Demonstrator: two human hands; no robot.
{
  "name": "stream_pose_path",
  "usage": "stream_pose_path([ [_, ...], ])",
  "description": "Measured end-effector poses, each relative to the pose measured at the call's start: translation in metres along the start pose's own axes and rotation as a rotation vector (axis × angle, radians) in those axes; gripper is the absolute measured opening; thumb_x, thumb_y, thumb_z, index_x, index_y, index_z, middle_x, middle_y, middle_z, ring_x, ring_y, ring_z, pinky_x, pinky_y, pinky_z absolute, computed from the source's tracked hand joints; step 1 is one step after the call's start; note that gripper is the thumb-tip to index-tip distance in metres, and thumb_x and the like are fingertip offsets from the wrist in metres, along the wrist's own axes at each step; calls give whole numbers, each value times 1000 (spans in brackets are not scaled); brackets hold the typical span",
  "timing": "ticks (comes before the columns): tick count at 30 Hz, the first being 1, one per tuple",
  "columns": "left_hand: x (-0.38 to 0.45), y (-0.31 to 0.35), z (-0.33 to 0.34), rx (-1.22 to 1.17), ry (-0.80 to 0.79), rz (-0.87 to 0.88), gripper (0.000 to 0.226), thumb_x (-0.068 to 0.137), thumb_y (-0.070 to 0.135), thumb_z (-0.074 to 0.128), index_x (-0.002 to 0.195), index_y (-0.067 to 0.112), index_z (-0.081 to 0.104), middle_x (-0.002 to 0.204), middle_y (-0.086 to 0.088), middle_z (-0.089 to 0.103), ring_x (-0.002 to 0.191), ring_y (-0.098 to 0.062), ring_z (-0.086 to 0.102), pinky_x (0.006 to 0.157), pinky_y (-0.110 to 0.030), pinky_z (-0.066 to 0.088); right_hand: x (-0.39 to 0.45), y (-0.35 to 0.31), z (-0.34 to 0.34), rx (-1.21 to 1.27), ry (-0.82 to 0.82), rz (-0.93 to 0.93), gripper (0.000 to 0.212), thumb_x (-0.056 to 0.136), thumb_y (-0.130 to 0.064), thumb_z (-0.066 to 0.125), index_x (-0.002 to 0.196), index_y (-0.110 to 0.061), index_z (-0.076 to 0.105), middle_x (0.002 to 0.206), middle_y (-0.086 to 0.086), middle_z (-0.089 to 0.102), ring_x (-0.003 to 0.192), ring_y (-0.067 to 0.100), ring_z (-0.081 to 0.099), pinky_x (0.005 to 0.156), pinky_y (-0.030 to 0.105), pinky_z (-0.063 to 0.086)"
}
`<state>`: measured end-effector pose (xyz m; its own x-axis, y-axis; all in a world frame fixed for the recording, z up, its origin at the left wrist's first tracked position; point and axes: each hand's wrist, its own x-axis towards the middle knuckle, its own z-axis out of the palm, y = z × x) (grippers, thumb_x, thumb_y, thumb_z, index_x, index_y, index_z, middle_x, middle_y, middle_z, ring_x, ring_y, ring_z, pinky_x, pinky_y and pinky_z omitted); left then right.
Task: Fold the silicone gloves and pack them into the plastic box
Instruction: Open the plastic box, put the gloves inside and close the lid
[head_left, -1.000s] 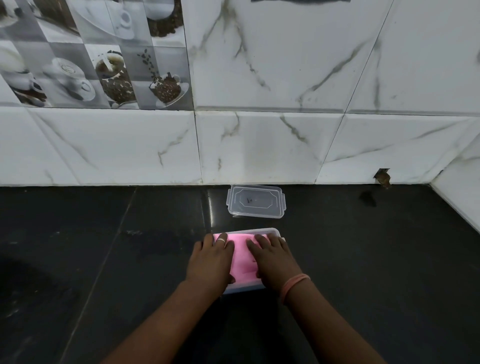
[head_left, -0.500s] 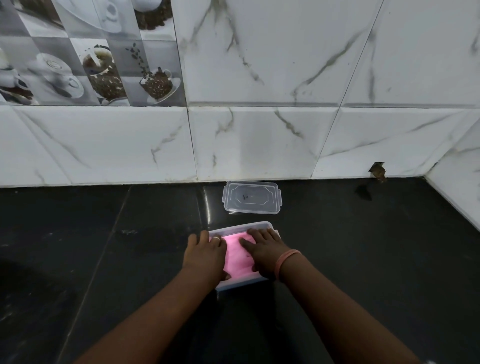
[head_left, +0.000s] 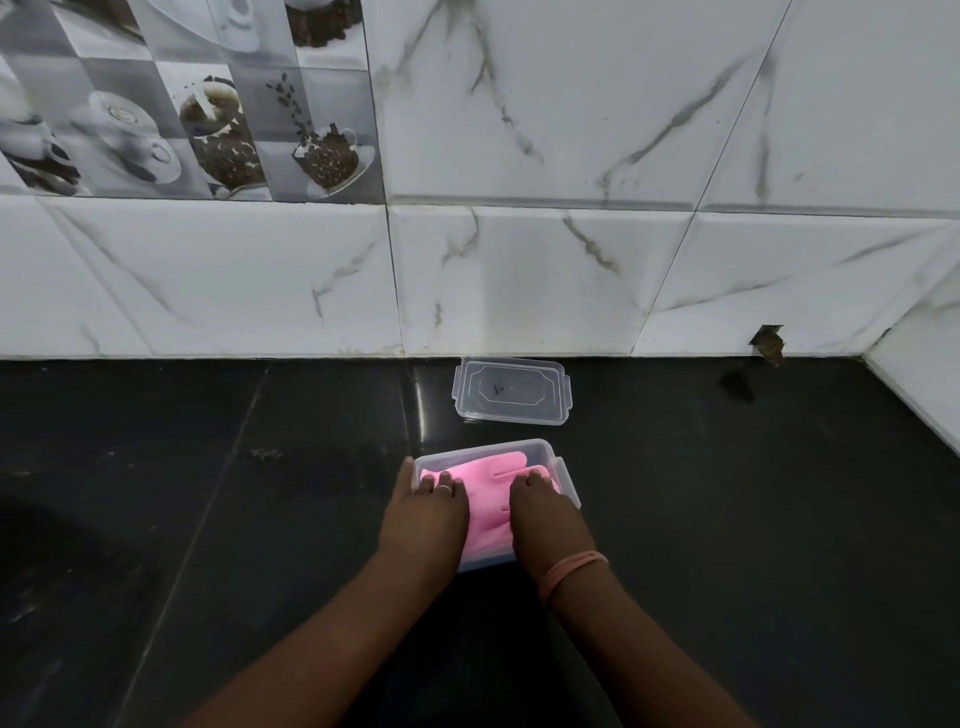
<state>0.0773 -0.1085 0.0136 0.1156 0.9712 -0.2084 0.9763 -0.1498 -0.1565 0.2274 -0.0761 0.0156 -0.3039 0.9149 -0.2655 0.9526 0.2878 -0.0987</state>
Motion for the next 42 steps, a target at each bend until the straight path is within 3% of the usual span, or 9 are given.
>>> stream_pose_path([
  [3,4,-2,-1,105,-28,9,62,94,31,59,146,1,42,142,-11,58,135,-28,51,125,-61,-8,12,-2,-5,13,-148,70,54,100,-13,52,148,3,33,152,20,38,140,30,42,115,39,37],
  [10,13,9,-15,184,-212,-6,88,98,36,52,160,-2,2,167,-17,23,156,-34,20,126,-57,-5,19,2,-17,104,-267,145,53,96,-12,60,143,4,42,145,23,48,131,35,51,108,40,44],
  [13,16,10,-15,169,-192,-8,82,96,31,58,157,-4,17,159,-18,38,147,-34,36,126,-51,11,22,-3,-26,143,-360,143,75,96,-16,64,154,0,21,158,17,32,143,29,40,117,36,33],
  [16,20,9,-12,149,-125,2,71,89,28,69,146,-1,38,139,-13,59,129,-31,55,120,-49,21,20,-4,-31,128,-352,150,70,97,-17,63,153,0,25,157,17,34,141,29,42,115,37,36],
  [19,20,6,-9,76,-81,-10,50,89,28,68,133,10,54,123,-5,69,117,-29,64,120,-49,21,7,-4,-17,-10,-106,60,45,99,-13,51,143,-5,41,144,16,47,125,30,56,97,41,51],
  [22,17,3,-7,18,-2,-24,43,87,27,69,126,14,58,122,-6,69,112,-29,66,119,-48,23,7,-1,-3,-159,134,-93,40,98,-11,42,137,-9,45,142,15,44,123,34,49,96,45,44],
  [28,21,-5,-1,10,-3,-31,47,87,29,70,129,13,56,126,-8,63,114,-29,64,111,-44,32,32,11,-1,-96,-12,-237,71,87,-14,63,150,-9,30,150,16,38,129,37,46,110,43,38],
  [39,40,-18,-7,29,-59,1,56,85,31,73,135,15,53,135,-10,58,122,-30,60,107,-44,38,53,4,-5,-136,-169,-178,68,86,-19,68,144,-5,35,145,20,39,128,40,45,110,48,40],
  [42,44,-23,-14,-23,-87,14,49,83,30,75,128,18,59,130,-7,61,122,-29,60,105,-42,41,56,5,-16,-143,-134,-191,60,83,-23,71,137,-10,48,138,17,47,124,37,49,103,45,47],
])
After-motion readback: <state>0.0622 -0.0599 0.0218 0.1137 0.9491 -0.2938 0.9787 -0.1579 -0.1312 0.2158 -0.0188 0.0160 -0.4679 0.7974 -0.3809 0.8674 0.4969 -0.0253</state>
